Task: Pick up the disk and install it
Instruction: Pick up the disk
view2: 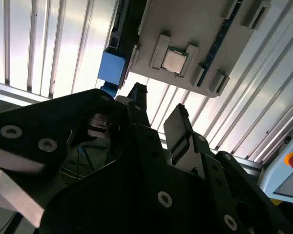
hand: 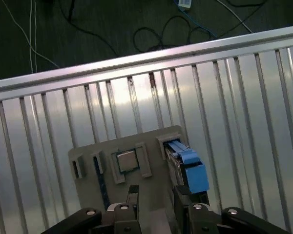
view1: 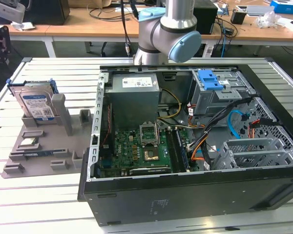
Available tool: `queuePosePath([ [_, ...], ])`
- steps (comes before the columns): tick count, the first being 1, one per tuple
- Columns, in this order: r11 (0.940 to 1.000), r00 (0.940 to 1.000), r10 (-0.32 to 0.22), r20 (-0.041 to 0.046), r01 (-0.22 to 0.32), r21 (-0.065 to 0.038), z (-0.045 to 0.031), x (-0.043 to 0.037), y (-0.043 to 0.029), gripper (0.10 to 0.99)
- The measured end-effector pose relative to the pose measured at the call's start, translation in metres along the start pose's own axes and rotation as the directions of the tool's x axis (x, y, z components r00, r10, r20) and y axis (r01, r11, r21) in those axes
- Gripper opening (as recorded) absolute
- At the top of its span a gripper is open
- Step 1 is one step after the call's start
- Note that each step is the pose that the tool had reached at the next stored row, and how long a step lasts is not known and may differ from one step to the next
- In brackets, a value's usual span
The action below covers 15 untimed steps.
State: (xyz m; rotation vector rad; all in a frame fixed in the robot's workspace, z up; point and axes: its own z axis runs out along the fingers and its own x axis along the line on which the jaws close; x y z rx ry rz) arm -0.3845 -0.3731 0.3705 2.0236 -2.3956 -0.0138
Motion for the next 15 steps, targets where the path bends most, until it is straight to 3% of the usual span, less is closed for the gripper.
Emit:
queuePosePath([
  [2,0.9998,0.9998,-0.022,-0.0004,0.022,0.0,0.0,-0.0005,-0.0006,0.42],
  [15,0.9998,0.9998,-0.022,-0.0012,0.022,0.0,0.0,-0.0246,-0.0018,0.42],
])
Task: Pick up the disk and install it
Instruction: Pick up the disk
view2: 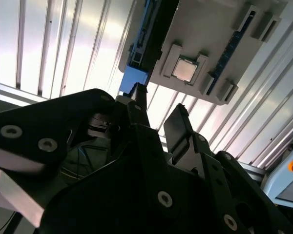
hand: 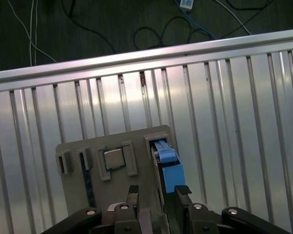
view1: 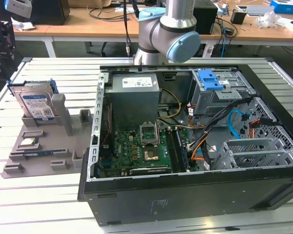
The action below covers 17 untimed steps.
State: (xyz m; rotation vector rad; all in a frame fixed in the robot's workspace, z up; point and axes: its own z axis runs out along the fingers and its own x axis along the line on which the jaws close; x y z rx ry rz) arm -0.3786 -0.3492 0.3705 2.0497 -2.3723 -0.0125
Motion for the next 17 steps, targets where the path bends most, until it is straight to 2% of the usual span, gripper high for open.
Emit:
queuePosePath([
  [6,1.0,1.0,0.0,0.0,0.0,0.0,0.0009,-0.0068,-0.0006,0.42],
  [12,1.0,1.0,0.0,-0.0013,0.0,0.0,0.0064,-0.0136,-0.0011,0.42],
  [17,1.0,1.0,-0.002,-0.0014,0.002,0.0,0.0166,-0.015,-0.0011,0.42],
])
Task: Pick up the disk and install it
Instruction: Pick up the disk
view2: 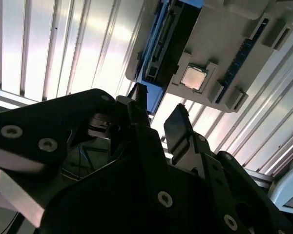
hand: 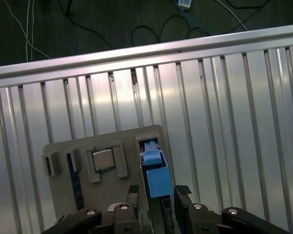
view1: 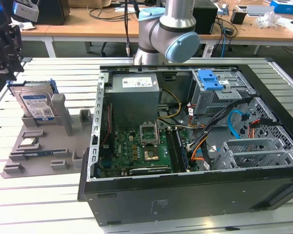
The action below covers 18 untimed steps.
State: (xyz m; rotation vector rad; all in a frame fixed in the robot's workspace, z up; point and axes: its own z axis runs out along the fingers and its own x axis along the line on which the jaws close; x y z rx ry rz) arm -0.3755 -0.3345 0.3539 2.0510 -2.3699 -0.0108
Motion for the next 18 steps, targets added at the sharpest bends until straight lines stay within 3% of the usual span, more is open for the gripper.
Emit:
queuePosePath([
  [12,0.9988,0.9988,-0.049,-0.003,0.049,0.0,0.0244,-0.0025,0.0001,0.42],
  [15,0.9973,0.9973,-0.073,-0.0046,0.073,0.0,0.0349,-0.0025,-0.0001,0.42],
  [18,0.997,0.997,-0.078,-0.0051,0.078,0.0,0.0384,-0.0028,-0.0009,0.42],
])
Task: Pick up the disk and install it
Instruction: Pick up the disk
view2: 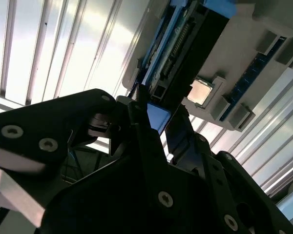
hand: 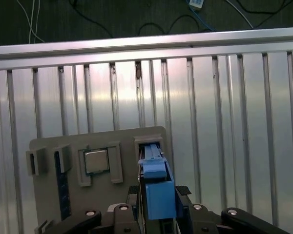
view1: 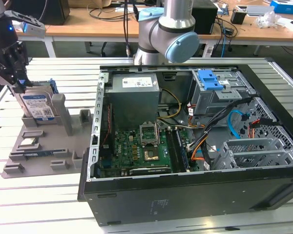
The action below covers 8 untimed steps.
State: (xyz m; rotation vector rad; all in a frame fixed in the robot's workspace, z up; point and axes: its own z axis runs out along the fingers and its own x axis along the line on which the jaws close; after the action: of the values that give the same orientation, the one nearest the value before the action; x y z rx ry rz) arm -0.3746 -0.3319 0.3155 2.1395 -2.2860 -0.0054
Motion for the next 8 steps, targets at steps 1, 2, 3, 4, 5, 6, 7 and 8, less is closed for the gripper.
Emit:
queuePosePath([
  [1,1.0,1.0,0.0,0.0,0.0,0.0,0.0007,0.0,-0.0004,0.42],
  [2,1.0,1.0,0.0,0.0,0.0,0.0,0.0013,0.0,-0.0008,0.42],
  [3,1.0,1.0,0.0,0.0001,0.0,0.0,0.0023,0.0,-0.0011,0.42],
  [4,1.0,1.0,0.0,0.0001,0.0,0.0,0.0033,-0.0001,-0.0013,0.42],
  [5,1.0,1.0,0.0,0.0001,0.0,0.0,0.0045,-0.0001,-0.0016,0.42],
  [6,1.0,1.0,0.0,0.0,0.0,0.0,0.0054,-0.0001,-0.0017,0.42],
  [7,1.0,1.0,0.0,0.0,0.0,0.0,0.0066,-0.0001,-0.0018,0.42],
  [8,1.0,1.0,0.0,0.0,0.0,0.0,0.0072,-0.0001,-0.0019,0.42],
])
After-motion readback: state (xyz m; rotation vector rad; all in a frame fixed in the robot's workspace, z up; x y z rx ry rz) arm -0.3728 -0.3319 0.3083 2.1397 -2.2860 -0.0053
